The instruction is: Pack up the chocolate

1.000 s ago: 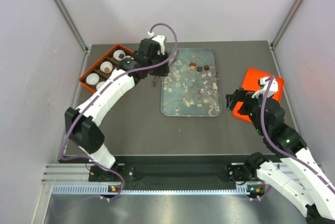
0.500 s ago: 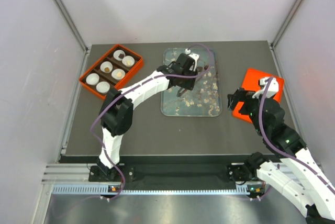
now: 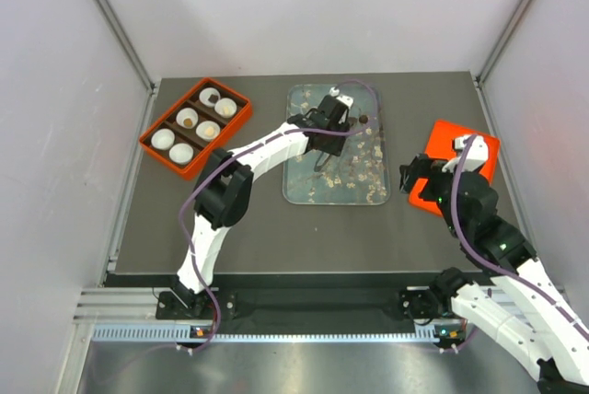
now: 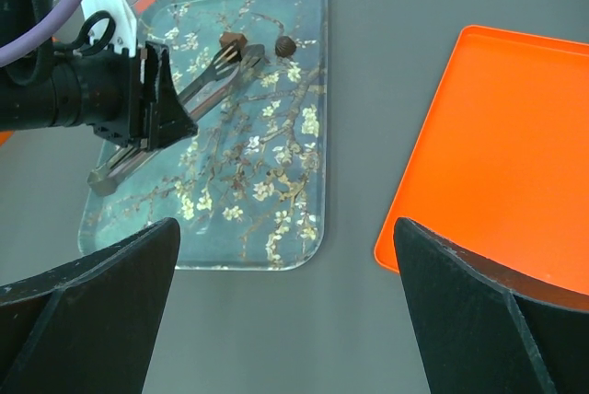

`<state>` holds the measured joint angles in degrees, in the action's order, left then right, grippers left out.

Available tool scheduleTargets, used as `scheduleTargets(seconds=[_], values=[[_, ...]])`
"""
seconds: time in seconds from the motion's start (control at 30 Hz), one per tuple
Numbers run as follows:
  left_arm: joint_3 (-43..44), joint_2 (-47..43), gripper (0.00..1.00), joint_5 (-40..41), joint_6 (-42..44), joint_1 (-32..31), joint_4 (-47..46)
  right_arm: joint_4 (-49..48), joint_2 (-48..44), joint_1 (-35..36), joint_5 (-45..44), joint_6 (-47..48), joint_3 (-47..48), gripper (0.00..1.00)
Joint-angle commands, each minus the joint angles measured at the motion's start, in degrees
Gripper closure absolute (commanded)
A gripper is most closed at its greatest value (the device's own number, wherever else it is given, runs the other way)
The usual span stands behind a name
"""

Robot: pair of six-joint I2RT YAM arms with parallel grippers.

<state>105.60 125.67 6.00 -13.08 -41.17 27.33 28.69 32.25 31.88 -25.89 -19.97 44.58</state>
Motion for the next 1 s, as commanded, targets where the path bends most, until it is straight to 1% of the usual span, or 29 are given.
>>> scheduleTargets(seconds=[0.0,0.37,0.57,0.67,0.73,0.97], values=[[3.73,0.72,0.52,0.95,1.39,0.21,-3.43,-3.46,0.45,0.73,-1.00,0.98,-0.28,0.00],[7.34,4.06,0.53,1.82,1.39,0.30,-2.55,-3.73,1.15,0.73,-1.00,0.89,-0.37,0.00],[6.90,3.10,0.59,1.91,0.87,0.21,-1.84,-3.73,0.80,0.73,-0.57,0.28,-0.54,0.00],[5.23,0.55,0.63,1.91,-0.27,0.21,-1.93,-3.11,0.71,0.64,-0.30,0.02,-0.02,0.00],[2.25,-2.52,0.65,2.26,-0.89,0.39,-2.63,-2.59,0.36,0.73,-0.13,-0.16,0.42,0.00],[-8.90,-14.56,0.66,4.55,-3.70,0.74,-3.08,-1.44,0.18,0.73,0.14,-0.51,1.56,0.00]])
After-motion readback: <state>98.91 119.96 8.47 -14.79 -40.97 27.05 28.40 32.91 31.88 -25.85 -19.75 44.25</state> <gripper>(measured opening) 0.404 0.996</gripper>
